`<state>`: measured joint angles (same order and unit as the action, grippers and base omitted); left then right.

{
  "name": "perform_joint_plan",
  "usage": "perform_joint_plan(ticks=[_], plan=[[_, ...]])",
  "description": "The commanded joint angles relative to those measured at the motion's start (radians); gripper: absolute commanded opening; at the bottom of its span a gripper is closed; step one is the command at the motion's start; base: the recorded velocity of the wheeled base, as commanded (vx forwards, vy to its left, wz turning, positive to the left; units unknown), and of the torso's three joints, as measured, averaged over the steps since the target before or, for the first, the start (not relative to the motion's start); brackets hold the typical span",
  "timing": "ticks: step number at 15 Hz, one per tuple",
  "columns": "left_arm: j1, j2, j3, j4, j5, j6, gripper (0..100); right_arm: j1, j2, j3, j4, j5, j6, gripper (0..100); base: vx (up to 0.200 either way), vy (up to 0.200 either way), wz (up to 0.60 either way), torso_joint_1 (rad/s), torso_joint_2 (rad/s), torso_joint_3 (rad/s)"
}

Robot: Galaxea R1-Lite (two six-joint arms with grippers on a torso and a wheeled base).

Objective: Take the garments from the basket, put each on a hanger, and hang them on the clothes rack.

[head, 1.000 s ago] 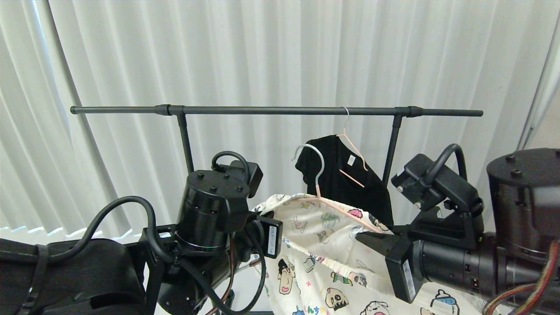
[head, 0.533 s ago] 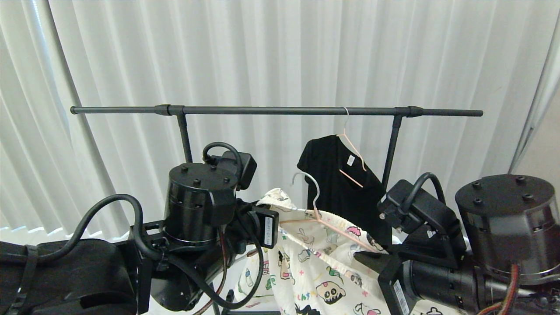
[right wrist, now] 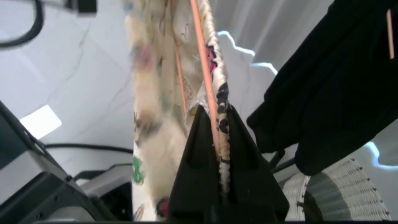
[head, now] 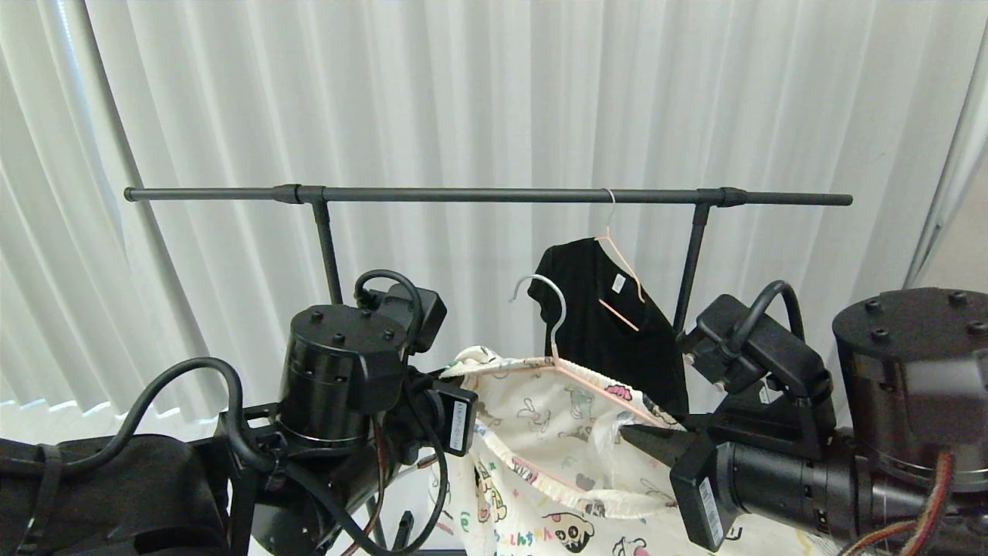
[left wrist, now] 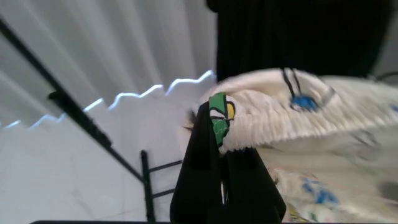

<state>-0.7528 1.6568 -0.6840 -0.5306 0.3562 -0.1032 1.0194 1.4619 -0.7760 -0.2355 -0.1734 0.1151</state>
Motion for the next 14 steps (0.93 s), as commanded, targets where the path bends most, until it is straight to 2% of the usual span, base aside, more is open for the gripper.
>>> perform_joint_plan(ticks=[1,5,8,9,14], plan=[[-0.02,-0.022,0.001,0.0,-0.008,0.002,0,0.001,0.003,0.0,-0.004,-0.001,0.0,0,0.0,0.0,0.0,0.0,0.0,0.0],[-0.023,-0.022,0.008,0.001,-0.008,0.002,0,-0.004,0.0,-0.009,-0.005,-0.003,0.001,0,0.0,0.0,0.0,0.0,0.0,0.0],[-0.062,-0.028,0.006,0.001,-0.011,0.002,0,-0.005,0.002,-0.023,-0.019,-0.003,0.001,0,0.0,0.0,0.0,0.0,0.0,0.0],[-0.063,-0.028,0.006,0.001,-0.011,0.002,100,-0.005,0.002,-0.023,-0.022,-0.003,0.001,0,0.0,0.0,0.0,0.0,0.0,0.0],[-0.065,-0.051,0.018,-0.002,-0.005,-0.003,100,-0.018,-0.002,-0.026,-0.025,-0.003,0.001,0,0.0,0.0,0.0,0.0,0.0,0.0]])
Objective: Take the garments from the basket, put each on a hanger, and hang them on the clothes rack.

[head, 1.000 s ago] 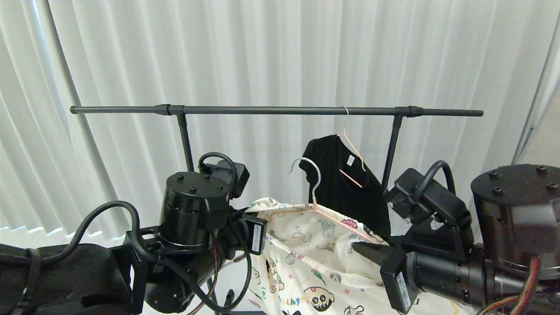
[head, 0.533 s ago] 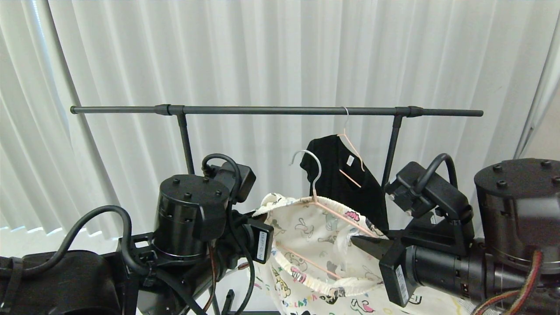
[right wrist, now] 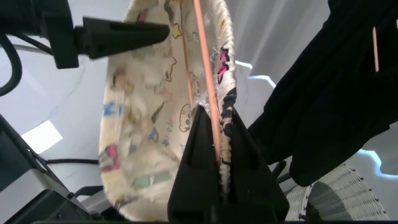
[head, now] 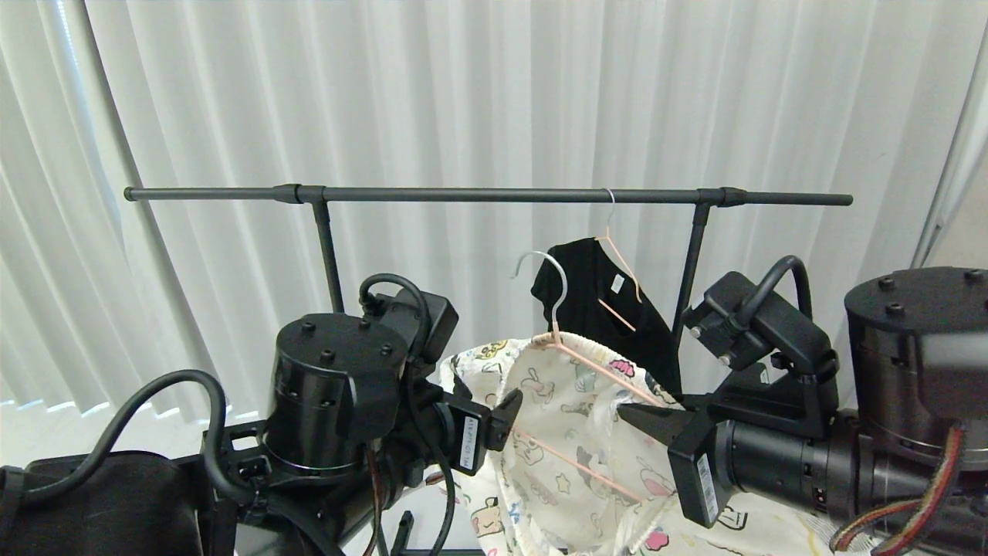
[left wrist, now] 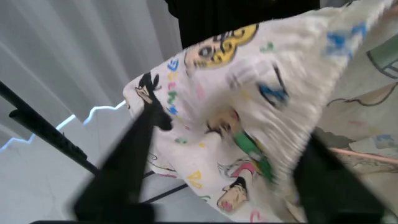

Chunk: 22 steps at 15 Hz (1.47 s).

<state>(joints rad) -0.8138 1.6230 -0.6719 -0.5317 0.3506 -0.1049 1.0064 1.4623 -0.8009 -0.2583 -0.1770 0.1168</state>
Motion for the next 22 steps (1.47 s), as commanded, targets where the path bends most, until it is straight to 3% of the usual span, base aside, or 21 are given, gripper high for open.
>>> perform_joint_plan(ticks=[1,7,10,13,14,17,19,22], plan=[[-0.018,-0.038,0.014,-0.001,-0.002,-0.001,100,-0.014,-0.002,-0.008,-0.004,0.001,0.0,0,0.0,0.0,0.0,0.0,0.0,0.0],[-0.041,-0.183,0.115,-0.002,0.007,0.001,100,-0.042,-0.017,-0.012,-0.004,-0.025,0.001,0,0.0,0.0,0.0,0.0,0.0,0.0],[-0.019,-0.238,0.132,-0.002,0.08,0.001,100,-0.051,-0.03,-0.006,-0.002,-0.053,0.004,0,0.0,0.0,0.0,0.0,0.0,0.0],[-0.019,-0.268,0.133,-0.002,0.085,0.001,100,-0.052,-0.031,-0.004,-0.002,-0.058,0.024,0,0.0,0.0,0.0,0.0,0.0,0.0],[0.004,-0.281,0.141,-0.001,0.106,0.001,100,-0.052,-0.036,-0.004,-0.002,-0.059,0.024,0,0.0,0.0,0.0,0.0,0.0,0.0],[0.177,-0.279,0.212,-0.001,0.174,0.007,100,-0.065,-0.043,-0.004,0.004,-0.084,0.024,0,0.0,0.0,0.0,0.0,0.0,0.0],[0.271,-0.301,0.293,-0.001,0.255,0.04,100,-0.071,-0.05,-0.006,0.019,-0.116,0.024,0,0.0,0.0,0.0,0.0,0.0,0.0],[0.28,-0.365,0.368,-0.001,0.291,0.047,100,-0.074,-0.063,-0.004,0.024,-0.122,0.024,0,0.0,0.0,0.0,0.0,0.0,0.0]])
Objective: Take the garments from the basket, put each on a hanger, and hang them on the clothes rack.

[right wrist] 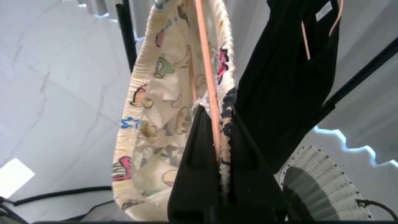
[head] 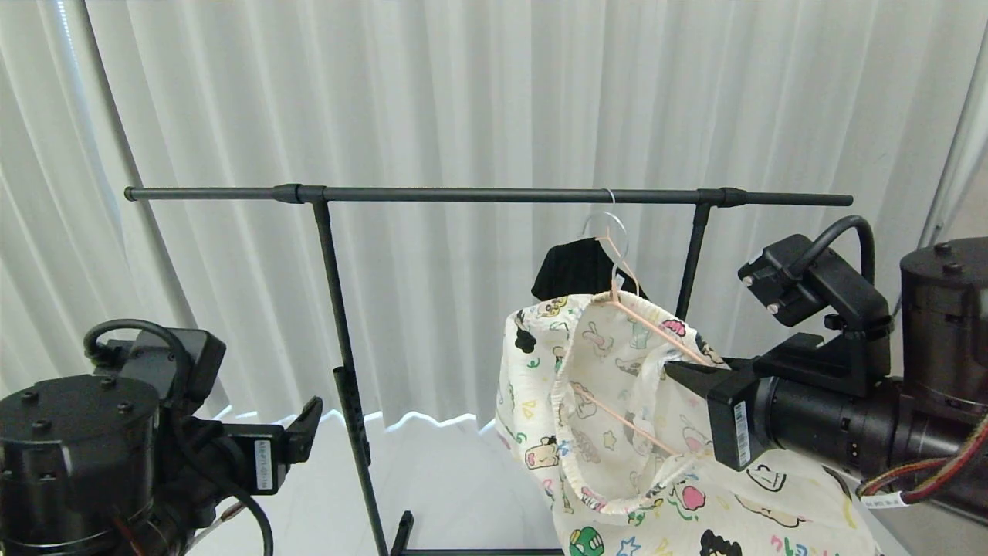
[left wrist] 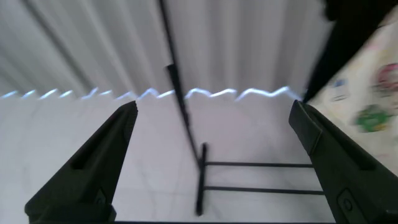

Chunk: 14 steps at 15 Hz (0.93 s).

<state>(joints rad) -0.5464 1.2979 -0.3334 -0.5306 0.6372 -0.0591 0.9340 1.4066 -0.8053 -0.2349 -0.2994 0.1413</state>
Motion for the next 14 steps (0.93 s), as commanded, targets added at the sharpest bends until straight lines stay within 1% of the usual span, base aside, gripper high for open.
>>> perform_joint_plan(ticks=[1,2,4,5,9,13,14], plan=[[0.013,-0.042,0.027,-0.002,0.007,0.002,100,-0.006,-0.009,0.0,0.002,0.0,0.0,0,0.0,0.0,0.0,0.0,0.0,0.0],[0.017,-0.045,0.027,-0.002,0.013,0.013,100,-0.011,-0.011,0.0,0.002,0.0,0.0,0,0.0,0.0,0.0,0.0,0.0,0.0],[0.048,-0.071,0.03,-0.002,0.013,0.061,100,-0.011,-0.008,0.002,0.008,0.0,0.0,0,0.0,0.0,0.0,0.0,0.0,0.0],[0.052,-0.072,0.031,-0.002,0.013,0.065,100,-0.014,0.0,0.002,0.008,0.0,0.001,0,0.0,0.0,0.0,0.0,0.0,0.0],[0.068,-0.074,0.024,-0.002,0.013,0.067,100,-0.021,0.041,-0.003,0.002,0.003,0.001,0,0.0,0.2,0.0,0.004,0.0,0.0],[0.066,-0.068,0.022,-0.002,0.013,0.082,100,-0.031,0.06,-0.005,-0.035,-0.001,0.006,0,0.0,0.2,0.0,0.002,0.0,0.004],[0.065,-0.068,0.024,-0.002,0.013,0.084,100,-0.035,0.06,-0.006,-0.037,-0.001,0.006,0,0.0,0.0,0.0,0.0,0.0,0.0]])
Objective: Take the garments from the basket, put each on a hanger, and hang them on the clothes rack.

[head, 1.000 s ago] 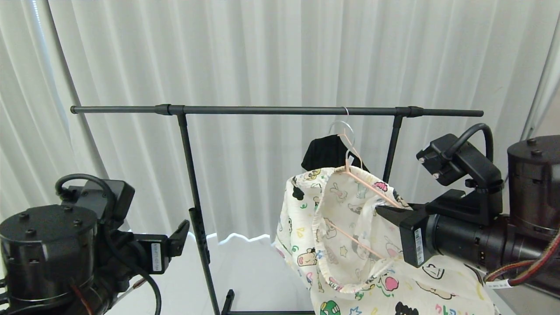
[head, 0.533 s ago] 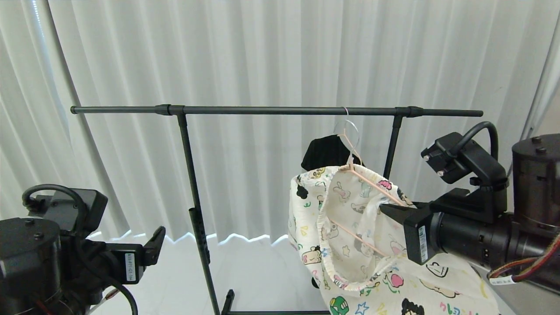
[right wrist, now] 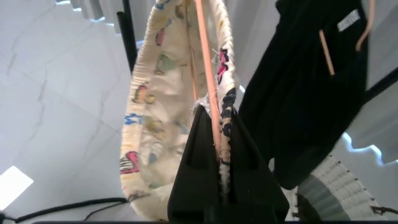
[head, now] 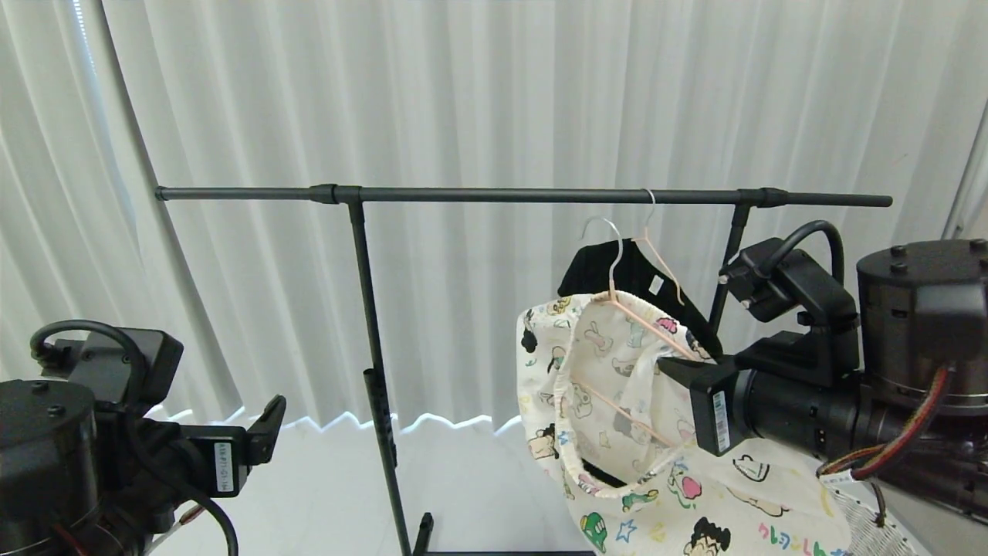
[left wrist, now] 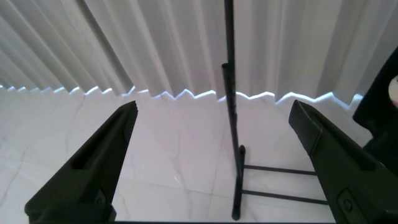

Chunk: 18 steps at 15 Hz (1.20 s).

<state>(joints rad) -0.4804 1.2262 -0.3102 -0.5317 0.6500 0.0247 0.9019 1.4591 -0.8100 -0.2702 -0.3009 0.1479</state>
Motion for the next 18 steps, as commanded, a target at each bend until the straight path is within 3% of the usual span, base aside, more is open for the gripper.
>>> perform_joint_plan(ticks=[1,6,18], plan=[[-0.003,0.004,0.002,-0.001,0.0,0.0,100,-0.009,0.004,-0.003,-0.003,0.0,-0.001,0,0.0,0.0,0.0,0.0,0.0,0.0],[-0.003,-0.002,-0.018,-0.001,0.0,0.046,100,-0.084,0.006,-0.077,-0.001,0.006,-0.001,0,0.0,0.0,0.0,0.0,0.0,0.0],[-0.018,0.004,-0.041,-0.001,-0.007,0.047,100,-0.095,0.024,-0.113,-0.001,0.016,-0.005,0,0.2,0.0,0.0,0.0,0.0,0.003]])
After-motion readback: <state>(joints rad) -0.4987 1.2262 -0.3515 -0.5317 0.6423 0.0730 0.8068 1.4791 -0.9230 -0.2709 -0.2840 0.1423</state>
